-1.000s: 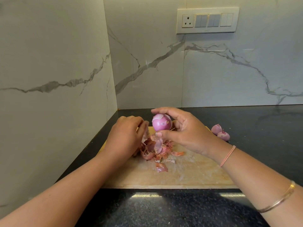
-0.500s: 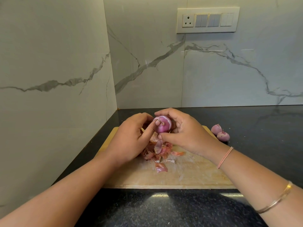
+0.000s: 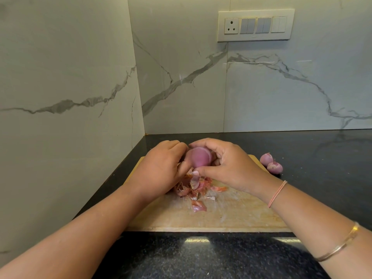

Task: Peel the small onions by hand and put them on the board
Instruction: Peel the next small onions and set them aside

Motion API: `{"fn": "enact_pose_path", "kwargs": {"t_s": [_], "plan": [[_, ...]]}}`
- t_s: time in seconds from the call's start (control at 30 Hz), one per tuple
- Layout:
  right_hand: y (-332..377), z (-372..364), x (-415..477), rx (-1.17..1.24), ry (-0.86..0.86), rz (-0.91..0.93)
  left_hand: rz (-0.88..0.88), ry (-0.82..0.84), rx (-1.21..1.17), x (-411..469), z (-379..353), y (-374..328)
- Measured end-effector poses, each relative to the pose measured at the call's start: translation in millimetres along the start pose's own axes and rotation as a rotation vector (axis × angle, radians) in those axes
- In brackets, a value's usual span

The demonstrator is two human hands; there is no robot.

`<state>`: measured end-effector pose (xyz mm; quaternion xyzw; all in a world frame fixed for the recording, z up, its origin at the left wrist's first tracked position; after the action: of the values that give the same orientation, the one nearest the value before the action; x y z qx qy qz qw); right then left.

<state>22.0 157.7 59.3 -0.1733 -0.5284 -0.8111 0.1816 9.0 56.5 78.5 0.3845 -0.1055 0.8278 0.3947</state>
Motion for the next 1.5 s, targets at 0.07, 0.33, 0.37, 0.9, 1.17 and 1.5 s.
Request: {"fn": "enact_pose_path", "kwargs": {"t_s": [0.07, 0.33, 0.37, 0.9, 1.17, 1.5], "plan": [[0.6, -1.3, 0.2, -0.005, 0.008, 0.001, -0.006, -0.012, 0.012, 0.0, 0.5, -0.1], [1.4, -5.2, 2.2, 0.132, 0.017, 0.009, 0.206, -0.013, -0.227, -4.2, -5.8, 19.2], [1.8, -4.9, 2.7, 0.155, 0.012, 0.012, 0.251, -0.008, -0.278, -4.8, -8.0, 22.2], [18.5, 2.1, 0.9, 0.323, 0.001, 0.072, 0.460, 0.135, -0.138, -12.7, -22.1, 44.6], [-0.9, 4.1, -0.2, 0.269, -0.043, -0.033, 0.346, 0.007, -0.228, -6.8, -6.8, 31.4], [1.1, -3.7, -0.3, 0.323, 0.004, -0.038, 0.166, 0.039, -0.285, -1.8, -9.6, 8.8]]}}
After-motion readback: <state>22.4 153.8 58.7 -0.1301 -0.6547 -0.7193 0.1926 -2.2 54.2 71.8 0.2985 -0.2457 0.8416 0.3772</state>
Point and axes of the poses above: each hand's wrist, its own x-axis towards the middle knuckle, its own z-axis out of the back of the hand, y = z × x, the point moved 10 cm from there along x, towards the middle knuckle, and after that the axes turned 13 degrees about x, right-handed, at the moved point
